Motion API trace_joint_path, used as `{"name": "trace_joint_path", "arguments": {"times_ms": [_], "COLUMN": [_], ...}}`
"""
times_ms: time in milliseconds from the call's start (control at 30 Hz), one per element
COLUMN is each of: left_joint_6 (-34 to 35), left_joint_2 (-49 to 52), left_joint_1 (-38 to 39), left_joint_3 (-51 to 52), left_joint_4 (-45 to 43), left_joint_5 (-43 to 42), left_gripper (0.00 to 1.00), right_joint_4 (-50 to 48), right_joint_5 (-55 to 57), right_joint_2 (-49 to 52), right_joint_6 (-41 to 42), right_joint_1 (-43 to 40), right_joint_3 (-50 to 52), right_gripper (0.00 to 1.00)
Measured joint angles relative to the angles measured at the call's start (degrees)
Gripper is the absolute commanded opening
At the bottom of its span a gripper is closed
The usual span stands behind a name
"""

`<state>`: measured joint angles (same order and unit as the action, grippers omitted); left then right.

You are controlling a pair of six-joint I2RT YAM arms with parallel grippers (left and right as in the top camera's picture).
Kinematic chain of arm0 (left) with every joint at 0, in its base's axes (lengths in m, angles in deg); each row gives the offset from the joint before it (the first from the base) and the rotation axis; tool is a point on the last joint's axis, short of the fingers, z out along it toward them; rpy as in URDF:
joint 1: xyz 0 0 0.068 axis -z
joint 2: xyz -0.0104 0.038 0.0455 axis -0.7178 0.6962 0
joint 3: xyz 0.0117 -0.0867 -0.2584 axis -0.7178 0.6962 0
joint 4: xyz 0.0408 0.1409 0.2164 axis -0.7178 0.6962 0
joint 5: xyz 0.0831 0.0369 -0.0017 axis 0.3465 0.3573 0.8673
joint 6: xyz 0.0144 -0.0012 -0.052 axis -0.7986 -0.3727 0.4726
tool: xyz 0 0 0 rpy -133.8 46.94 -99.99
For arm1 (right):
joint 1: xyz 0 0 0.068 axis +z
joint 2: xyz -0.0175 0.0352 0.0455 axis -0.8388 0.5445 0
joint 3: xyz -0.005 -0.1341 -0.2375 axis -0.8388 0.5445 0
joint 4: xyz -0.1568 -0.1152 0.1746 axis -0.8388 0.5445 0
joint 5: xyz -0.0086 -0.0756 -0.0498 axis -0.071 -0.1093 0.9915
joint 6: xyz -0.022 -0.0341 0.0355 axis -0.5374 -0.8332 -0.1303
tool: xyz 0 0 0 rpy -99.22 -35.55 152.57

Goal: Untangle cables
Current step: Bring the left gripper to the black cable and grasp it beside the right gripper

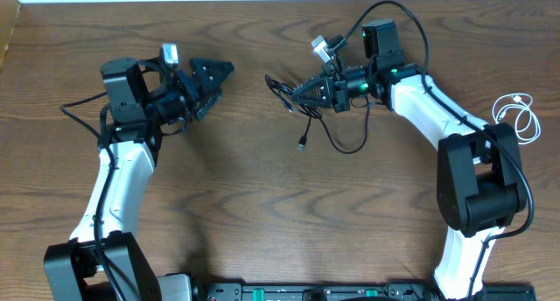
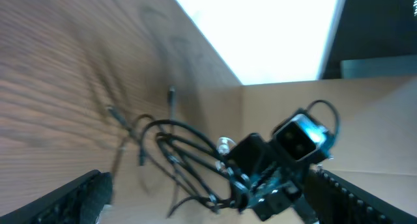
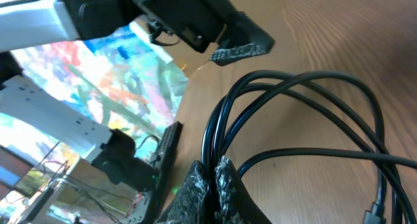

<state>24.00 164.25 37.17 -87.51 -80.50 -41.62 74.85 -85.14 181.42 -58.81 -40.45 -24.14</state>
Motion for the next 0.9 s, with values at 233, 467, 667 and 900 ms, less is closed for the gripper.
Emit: {"name": "trace_joint_path", "arguments": {"times_ms": [233, 467, 667, 900], "left_joint_6": [6.3, 7.8, 6.5, 5.8], "left_joint_2": [0.0, 0.0, 0.0, 0.0], "left_joint_1": [4.0, 9.5, 11.7, 11.8], "left_joint_3": [0.0, 0.0, 0.0, 0.0], "left_joint_4": [-1.4, 0.9, 6.8, 9.2], "left_joint_5": [-1.3, -1.2, 3.8, 11.3], "left_gripper": [0.97, 0.79, 0.38, 0.08], "right_joint_4": [-2.0, -2.6, -2.8, -3.1], "right_joint_5": [-1.9, -2.0, -2.1, -1.6], "right_joint_2": [0.0, 0.0, 0.0, 0.0], "right_joint_6": [-0.1, -0.1, -0.1, -0.1], "right_joint_1": [2.3, 3.8, 3.7, 3.8], "right_joint_3": [0.0, 0.0, 0.0, 0.0], "right_gripper": [0.01, 0.01, 0.01, 0.03]}}
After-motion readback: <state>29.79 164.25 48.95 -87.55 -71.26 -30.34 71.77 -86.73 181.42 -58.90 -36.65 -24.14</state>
